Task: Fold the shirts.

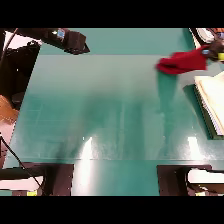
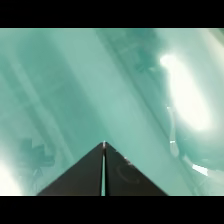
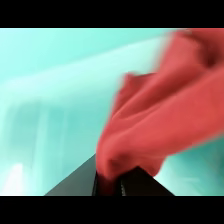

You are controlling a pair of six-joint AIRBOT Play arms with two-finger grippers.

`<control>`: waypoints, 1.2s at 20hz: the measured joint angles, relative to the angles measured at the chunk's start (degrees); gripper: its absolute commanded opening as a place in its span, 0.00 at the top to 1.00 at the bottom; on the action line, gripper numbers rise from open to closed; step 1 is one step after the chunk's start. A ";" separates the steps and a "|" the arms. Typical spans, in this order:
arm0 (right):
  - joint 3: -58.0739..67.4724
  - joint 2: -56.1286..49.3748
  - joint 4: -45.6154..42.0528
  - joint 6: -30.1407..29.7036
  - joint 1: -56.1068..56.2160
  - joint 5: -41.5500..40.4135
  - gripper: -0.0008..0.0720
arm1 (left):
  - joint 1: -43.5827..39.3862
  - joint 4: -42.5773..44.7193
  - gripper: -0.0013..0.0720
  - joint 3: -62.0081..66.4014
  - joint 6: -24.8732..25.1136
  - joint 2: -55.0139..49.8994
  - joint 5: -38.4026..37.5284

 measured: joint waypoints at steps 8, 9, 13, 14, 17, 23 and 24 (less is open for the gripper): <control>2.45 0.81 0.35 -0.13 -13.68 -1.33 0.96 | -2.23 0.00 0.94 0.00 0.02 0.00 1.44; 4.24 0.85 0.66 -0.17 -14.10 -1.05 0.96 | -2.32 0.00 0.94 0.02 0.02 0.00 1.51; 12.96 0.94 0.31 -0.20 -15.37 2.86 0.96 | -2.43 0.00 0.94 0.00 0.02 -0.13 1.57; 14.93 0.98 -0.70 0.11 -15.82 4.61 0.96 | -2.45 -0.02 0.94 0.00 0.04 -0.15 1.57; 17.92 1.79 -5.40 1.79 -17.42 10.97 0.96 | -2.45 -0.02 0.94 0.00 0.04 -0.17 1.55; 9.22 9.40 -15.67 4.20 -24.04 18.53 0.96 | -2.45 0.00 0.94 0.00 0.33 -0.17 1.11; 5.97 11.17 -16.96 4.35 -25.64 18.97 0.96 | -2.45 0.00 0.94 0.00 0.37 -0.17 1.11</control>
